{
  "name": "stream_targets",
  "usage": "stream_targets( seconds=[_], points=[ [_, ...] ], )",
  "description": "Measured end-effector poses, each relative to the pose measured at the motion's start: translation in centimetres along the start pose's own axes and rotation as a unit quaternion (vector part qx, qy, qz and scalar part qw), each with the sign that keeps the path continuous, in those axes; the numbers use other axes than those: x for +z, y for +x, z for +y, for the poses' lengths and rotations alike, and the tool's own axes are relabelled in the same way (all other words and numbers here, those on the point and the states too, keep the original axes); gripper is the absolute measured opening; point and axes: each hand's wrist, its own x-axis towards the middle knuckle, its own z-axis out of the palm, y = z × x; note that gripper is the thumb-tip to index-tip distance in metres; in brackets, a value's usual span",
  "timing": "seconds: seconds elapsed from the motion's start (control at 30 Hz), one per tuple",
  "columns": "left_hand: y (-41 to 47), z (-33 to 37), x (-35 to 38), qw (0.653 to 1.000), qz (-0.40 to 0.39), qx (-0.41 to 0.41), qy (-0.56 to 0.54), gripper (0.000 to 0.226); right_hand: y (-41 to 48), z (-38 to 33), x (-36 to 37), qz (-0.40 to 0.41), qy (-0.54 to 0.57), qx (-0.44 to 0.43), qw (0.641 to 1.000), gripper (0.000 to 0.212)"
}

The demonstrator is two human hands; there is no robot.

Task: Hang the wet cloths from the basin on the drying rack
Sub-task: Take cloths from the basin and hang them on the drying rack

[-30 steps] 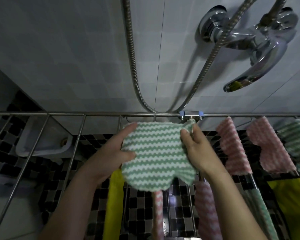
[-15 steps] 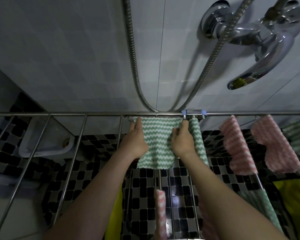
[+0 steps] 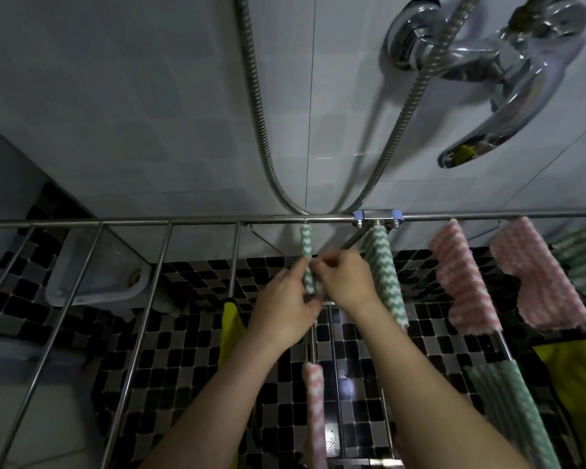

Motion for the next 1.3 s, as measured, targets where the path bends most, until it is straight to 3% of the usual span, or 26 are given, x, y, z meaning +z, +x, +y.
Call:
stream_targets(
  seconds=[0.17,0.3,0.37,0.43,0.53,0.6,0.67,0.73,0.9,1.03,1.17,1.3],
  points=[
    [0.0,0.0,0.9,0.999,0.017,-0.017,-0.022,0.068,0.6,-0.5,0.5,0.01,-0.041,-0.01,0.999,0.019],
    [-1.6,0.2,-0.1,0.998,0.042,-0.018,-0.041,0.046,0.6,-0.9,0.7,0.022,-0.104,-0.039,0.994,0.021],
    [-3.0,-0.5,-0.6,0.995,0.005,-0.06,-0.081,0.026,0.1,-1.1,0.4,0.035,-0.119,-0.052,0.991,0.019],
    [-4.4,-1.3,-0.9,0.98,-0.085,-0.111,-0.144,0.012,-0.6,-0.8,-0.7,0.027,-0.111,-0.055,0.992,0.011],
    [-6.0,-2.0,-0.9,0.958,-0.236,-0.108,-0.118,0.007,-3.1,0.6,-2.6,-0.159,-0.107,-0.023,0.981,0.015],
    [-6.3,-2.2,-0.7,0.945,-0.3,-0.092,-0.096,0.016,-4.5,1.8,-2.6,-0.314,-0.116,-0.01,0.942,0.02],
    [-6.6,-2.5,-0.4,0.937,-0.323,-0.087,-0.102,0.024,-5.8,2.8,-1.9,-0.416,-0.112,0.008,0.902,0.018],
    [-7.1,-2.9,-0.2,0.944,-0.303,-0.082,-0.105,0.029,-6.9,3.2,-1.5,-0.459,-0.091,0.023,0.884,0.017],
    [-7.6,-2.9,-1.3,0.956,-0.212,-0.103,-0.172,0.008,-7.9,4.0,-2.5,-0.399,-0.088,-0.016,0.913,0.02],
    [-7.7,-2.4,-1.4,0.957,-0.21,-0.076,-0.186,0.007,-8.4,4.4,-3.4,-0.288,-0.096,-0.01,0.953,0.016],
    [-7.3,-2.7,-0.5,0.974,-0.144,-0.073,-0.159,0.011,-9.1,5.2,-2.4,-0.191,-0.055,0.052,0.979,0.016],
    [-7.6,-3.4,0.3,0.988,-0.108,-0.076,-0.081,0.01,-9.8,5.6,-1.0,-0.077,-0.061,0.027,0.995,0.009]
  ],
)
